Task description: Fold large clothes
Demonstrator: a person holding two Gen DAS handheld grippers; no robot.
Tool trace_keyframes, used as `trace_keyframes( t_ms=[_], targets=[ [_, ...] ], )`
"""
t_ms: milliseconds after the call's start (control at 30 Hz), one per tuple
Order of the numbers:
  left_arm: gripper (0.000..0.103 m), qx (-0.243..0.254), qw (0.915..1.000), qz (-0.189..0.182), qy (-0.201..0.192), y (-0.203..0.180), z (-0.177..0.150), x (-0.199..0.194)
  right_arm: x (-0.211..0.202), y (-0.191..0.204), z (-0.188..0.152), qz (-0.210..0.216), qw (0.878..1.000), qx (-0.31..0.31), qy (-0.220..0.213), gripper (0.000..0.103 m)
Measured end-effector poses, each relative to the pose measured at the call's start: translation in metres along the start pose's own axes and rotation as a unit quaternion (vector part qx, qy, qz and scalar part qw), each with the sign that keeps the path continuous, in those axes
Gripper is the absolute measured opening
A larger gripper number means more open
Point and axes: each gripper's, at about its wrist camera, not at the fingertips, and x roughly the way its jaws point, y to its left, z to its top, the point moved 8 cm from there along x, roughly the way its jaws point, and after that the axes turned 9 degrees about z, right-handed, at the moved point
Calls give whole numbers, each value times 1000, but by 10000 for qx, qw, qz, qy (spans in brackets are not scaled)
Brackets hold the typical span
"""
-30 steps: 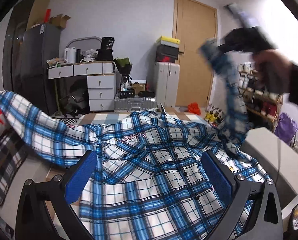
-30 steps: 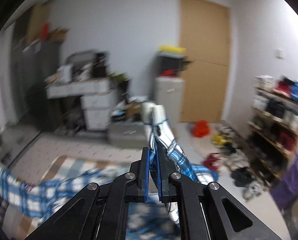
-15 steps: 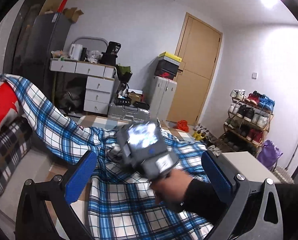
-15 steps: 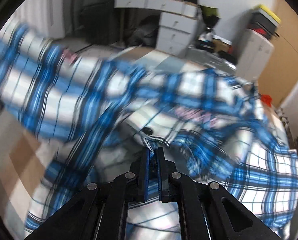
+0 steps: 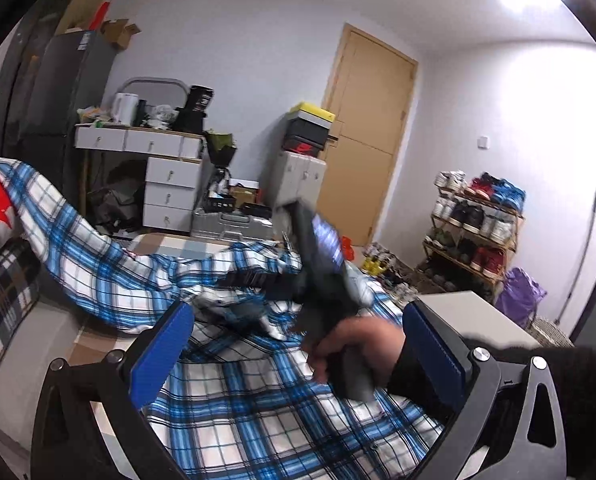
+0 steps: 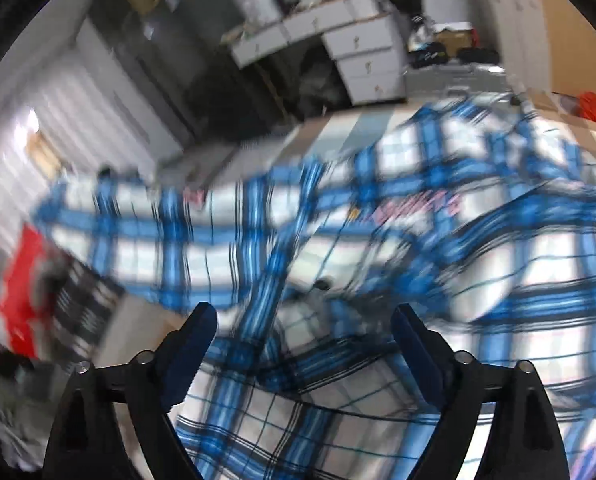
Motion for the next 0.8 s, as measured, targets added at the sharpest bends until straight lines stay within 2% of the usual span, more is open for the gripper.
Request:
trace_keyframes(
  t_ms=[100,167,233,333,367,433,467,533,600,633,667,700,733,767,800],
  targets=[
    [102,158,9997,-128,100,-11,-5,3,-29,-10,36,-455,9982,-245,-319,103],
    [102,246,9994,-173,148,-15,-6,4,-30,-9,55,-554,9975,-360,-258,103],
    [102,339,9991,-210,156,-19,-8,5,-23,-5,68,-666,9972,-353,-38,103],
    [102,372,9988,-253,170,-21,-9,4,16,2,64,-787,9920,-525,835,103],
    [102,366,9988,-276,176,-20,-9,4,31,2,59,-1030,9843,-859,1146,103],
    [102,354,9989,-256,177,-21,-9,2,54,3,49,-1636,9560,-1793,1651,103],
    [102,347,9989,-242,182,-21,-9,3,70,5,42,-1893,9348,-2338,1889,102],
    [102,286,9991,-227,203,-17,-9,3,93,7,30,-1928,9122,-2843,2235,102],
    [102,242,9992,-232,224,-16,-7,5,115,1,21,-1977,9021,-2946,2457,100],
    [102,223,9992,-220,239,-14,-7,7,122,-5,17,-2011,9012,-2869,2552,95],
    [102,189,9992,-216,269,-13,-7,8,129,-12,15,-1989,9044,-2681,2657,82],
    [102,142,9991,-237,322,-12,-7,10,134,-19,14,-1967,9097,-2414,2746,69],
    [102,90,9989,-267,384,-11,-8,11,134,-23,15,-1843,9208,-2117,2709,64],
    [102,28,9985,-303,447,-10,-8,13,132,-26,21,-1683,9351,-1735,2592,34],
    [102,-18,9983,-330,486,-9,-9,13,129,-27,27,-1669,9412,-1604,2462,26]
  ],
)
